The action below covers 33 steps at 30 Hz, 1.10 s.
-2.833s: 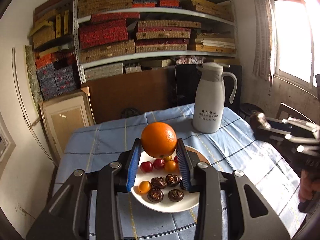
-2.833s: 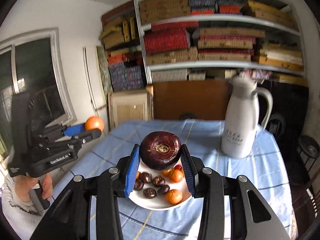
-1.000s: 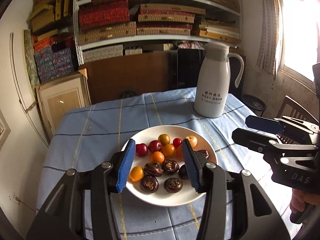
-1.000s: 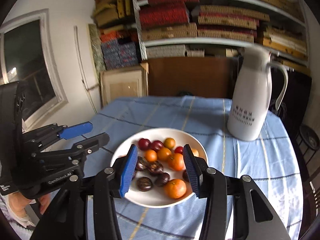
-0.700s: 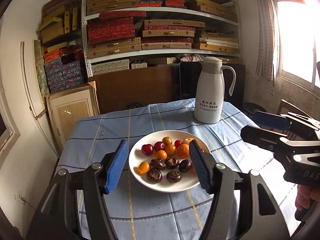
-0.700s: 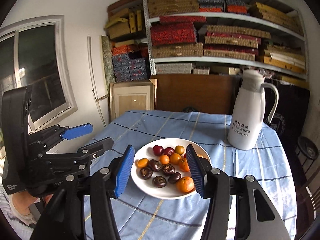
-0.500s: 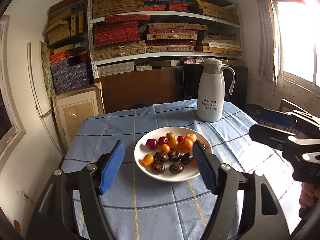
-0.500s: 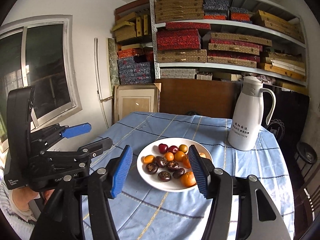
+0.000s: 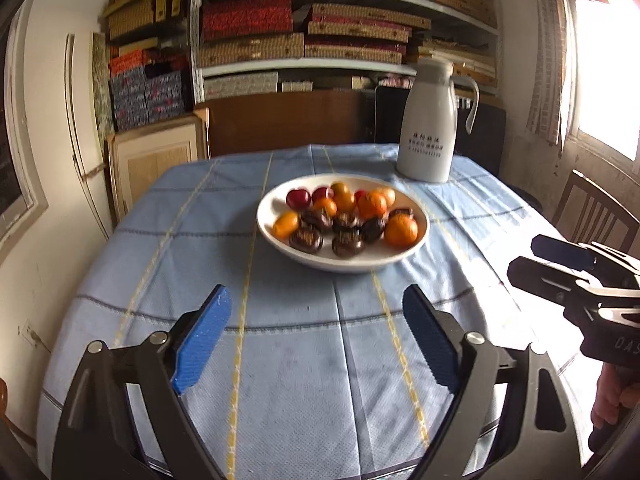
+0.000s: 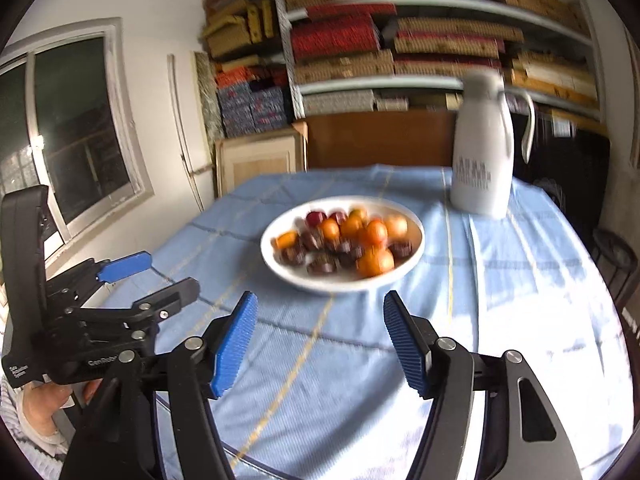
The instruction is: Organize fruits
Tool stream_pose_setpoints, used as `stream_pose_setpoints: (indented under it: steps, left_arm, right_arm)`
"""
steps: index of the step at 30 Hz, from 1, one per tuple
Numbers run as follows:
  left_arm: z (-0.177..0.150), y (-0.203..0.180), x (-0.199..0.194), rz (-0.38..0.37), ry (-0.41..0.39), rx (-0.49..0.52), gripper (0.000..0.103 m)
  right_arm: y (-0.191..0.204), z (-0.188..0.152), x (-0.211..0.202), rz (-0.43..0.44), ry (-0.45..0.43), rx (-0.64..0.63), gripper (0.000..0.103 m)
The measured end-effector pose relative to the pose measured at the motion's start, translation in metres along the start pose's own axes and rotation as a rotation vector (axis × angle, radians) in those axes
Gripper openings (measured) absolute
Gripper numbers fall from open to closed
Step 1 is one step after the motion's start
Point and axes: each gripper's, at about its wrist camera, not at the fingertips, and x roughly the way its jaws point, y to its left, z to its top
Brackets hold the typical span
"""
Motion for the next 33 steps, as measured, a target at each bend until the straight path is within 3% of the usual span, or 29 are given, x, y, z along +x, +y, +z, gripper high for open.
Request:
stream_pose_setpoints:
  steps: [6, 11, 18, 20, 27, 33]
  left_arm:
    - [-0.023, 0.006, 0.04, 0.018, 0.084, -0.034, 0.085]
    - [-0.033, 0.006, 0.067, 0.023, 0.147, -0.039, 0.092]
    - [-0.035, 0.001, 0.091, -0.005, 0.218, -0.037, 0.096]
    - [-0.038, -0.002, 0.099, -0.011, 0.258, -0.026, 0.096]
    - [-0.043, -0.007, 0.119, 0.014, 0.35, -0.004, 0.099]
    - [-0.043, -0.006, 0.119, 0.01, 0.353, -0.008, 0.099]
  right_arm:
    - [-0.011, -0.029, 0.04, -0.028, 0.099, 0.044, 0.066]
    - [-0.02, -0.04, 0.065, -0.055, 0.165, 0.065, 0.066]
    - [-0.031, -0.046, 0.088, -0.058, 0.244, 0.125, 0.081]
    - [-0.029, -0.048, 0.095, -0.063, 0.275, 0.115, 0.081]
    - [-0.016, -0.051, 0.104, -0.099, 0.329, 0.047, 0.099]
    - [-0.018, -0.051, 0.105, -0.11, 0.336, 0.046, 0.099]
